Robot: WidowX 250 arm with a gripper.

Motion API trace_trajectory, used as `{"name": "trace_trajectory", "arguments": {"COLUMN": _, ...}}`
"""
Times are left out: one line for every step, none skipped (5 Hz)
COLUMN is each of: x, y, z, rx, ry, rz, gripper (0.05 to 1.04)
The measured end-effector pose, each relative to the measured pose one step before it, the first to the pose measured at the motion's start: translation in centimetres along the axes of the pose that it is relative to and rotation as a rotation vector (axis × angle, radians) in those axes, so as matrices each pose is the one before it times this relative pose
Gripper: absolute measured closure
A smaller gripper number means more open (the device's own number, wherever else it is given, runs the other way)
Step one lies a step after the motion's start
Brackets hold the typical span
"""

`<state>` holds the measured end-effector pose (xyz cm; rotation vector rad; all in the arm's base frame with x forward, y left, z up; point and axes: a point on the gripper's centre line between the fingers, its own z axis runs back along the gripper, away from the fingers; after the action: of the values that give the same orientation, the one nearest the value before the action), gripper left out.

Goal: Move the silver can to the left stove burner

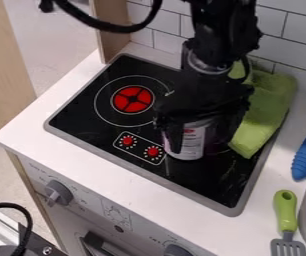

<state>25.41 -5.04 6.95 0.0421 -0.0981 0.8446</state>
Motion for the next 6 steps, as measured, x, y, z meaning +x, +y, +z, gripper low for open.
{"name": "trace_trajectory", "arguments": {"x": 0.875, "y": 0.730, "z": -0.087, "rx": 0.0243, "ry": -0.0179, "rz": 0.0189, "gripper": 0.085}}
{"name": "trace_trajectory", "arguments": {"x": 0.698, "y": 1.349, "z": -0.081, "rx": 0.0128, "ry": 0.0003, "rz": 0.0427, "gripper": 0.085}}
{"name": "trace_trajectory", "arguments": {"x": 1.047, "y": 0.451, "z": 0.008, "rx": -0.0021, "ry": -0.0176, "rz": 0.0106, "gripper": 0.085}}
{"name": "trace_trajectory", "arguments": {"x": 1.255, "y": 0.437, "z": -0.184, "rx": -0.0056, "ry": -0.0288, "rz": 0.0029, "gripper": 0.085}}
{"name": "trace_trajectory", "arguments": {"x": 1.155, "y": 0.289, "z": -0.149, "rx": -0.0050, "ry": -0.0399, "rz": -0.0759, "gripper": 0.085}}
{"name": "trace_trajectory", "arguments": {"x": 0.719, "y": 0.678, "z": -0.190, "rx": 0.0104, "ry": -0.0035, "rz": -0.0703, "gripper": 0.085}}
